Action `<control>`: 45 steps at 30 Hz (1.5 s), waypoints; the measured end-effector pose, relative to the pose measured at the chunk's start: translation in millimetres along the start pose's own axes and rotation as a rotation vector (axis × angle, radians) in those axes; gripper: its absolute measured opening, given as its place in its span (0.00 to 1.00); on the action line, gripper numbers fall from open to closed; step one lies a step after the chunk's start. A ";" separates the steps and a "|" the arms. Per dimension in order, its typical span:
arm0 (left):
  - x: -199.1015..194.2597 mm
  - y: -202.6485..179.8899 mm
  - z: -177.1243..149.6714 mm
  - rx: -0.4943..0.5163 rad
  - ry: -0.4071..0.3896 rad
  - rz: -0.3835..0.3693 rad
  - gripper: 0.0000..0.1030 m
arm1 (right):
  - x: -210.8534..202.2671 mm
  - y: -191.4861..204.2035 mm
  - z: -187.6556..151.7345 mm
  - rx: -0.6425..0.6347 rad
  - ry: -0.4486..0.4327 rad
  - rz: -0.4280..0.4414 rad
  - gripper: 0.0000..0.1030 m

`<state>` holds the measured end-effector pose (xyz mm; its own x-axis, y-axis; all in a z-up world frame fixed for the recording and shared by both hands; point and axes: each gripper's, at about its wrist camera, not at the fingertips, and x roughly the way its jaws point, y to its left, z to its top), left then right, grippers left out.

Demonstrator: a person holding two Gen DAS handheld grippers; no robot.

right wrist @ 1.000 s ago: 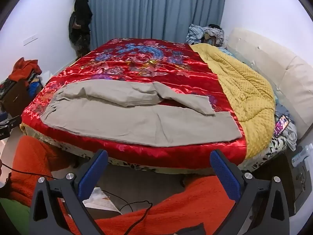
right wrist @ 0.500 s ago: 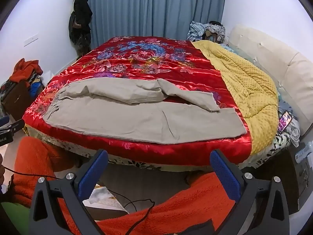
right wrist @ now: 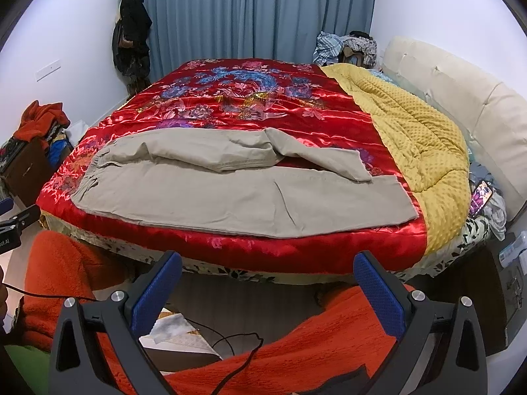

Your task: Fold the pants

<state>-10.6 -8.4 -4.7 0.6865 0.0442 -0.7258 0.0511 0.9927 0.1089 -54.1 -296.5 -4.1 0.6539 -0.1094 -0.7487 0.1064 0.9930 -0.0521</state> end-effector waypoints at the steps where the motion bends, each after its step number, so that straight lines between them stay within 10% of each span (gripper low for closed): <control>1: -0.1 0.0 -0.8 0.002 -0.001 0.000 0.99 | 0.4 1.2 -0.6 -0.001 0.000 -0.001 1.00; 45: 0.4 -4.7 -5.7 0.015 0.001 -0.001 0.99 | 1.3 5.7 -4.2 -0.005 -0.015 -0.074 1.00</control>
<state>-14.7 -12.4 -9.4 0.6855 0.0431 -0.7268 0.0632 0.9910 0.1183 -55.8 -290.8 -8.2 0.6552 -0.1831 -0.7329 0.1510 0.9823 -0.1105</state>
